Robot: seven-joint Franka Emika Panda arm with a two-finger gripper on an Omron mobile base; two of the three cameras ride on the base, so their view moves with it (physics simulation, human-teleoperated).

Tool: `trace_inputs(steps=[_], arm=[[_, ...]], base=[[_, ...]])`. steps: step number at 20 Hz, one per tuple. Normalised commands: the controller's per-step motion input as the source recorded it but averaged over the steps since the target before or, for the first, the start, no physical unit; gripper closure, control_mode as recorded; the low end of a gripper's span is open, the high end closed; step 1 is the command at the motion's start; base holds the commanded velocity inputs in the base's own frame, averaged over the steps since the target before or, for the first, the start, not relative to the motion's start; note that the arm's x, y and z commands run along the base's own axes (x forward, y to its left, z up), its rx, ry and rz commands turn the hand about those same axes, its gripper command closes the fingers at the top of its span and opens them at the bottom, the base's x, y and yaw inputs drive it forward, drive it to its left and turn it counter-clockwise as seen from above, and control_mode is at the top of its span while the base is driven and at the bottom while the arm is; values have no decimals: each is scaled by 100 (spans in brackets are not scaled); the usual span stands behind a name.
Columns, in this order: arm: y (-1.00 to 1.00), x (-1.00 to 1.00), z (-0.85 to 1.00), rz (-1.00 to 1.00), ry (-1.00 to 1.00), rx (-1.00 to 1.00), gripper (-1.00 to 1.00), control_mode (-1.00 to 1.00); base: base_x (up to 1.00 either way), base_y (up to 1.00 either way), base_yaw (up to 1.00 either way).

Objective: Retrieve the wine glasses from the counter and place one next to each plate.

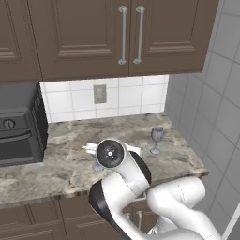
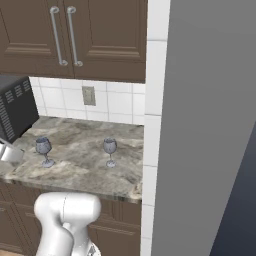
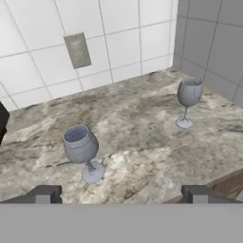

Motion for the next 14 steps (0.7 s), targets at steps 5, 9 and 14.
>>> trace_inputs(steps=[5,9,14], arm=[[9,21,-17,0,-4,-3,-100,-100],[14,15,-14,0,-4,-4,-100,-100],[6,12,-9,0,-5,-2,-100,-100]], base=[[0,0,0],[0,0,0],[0,0,0]])
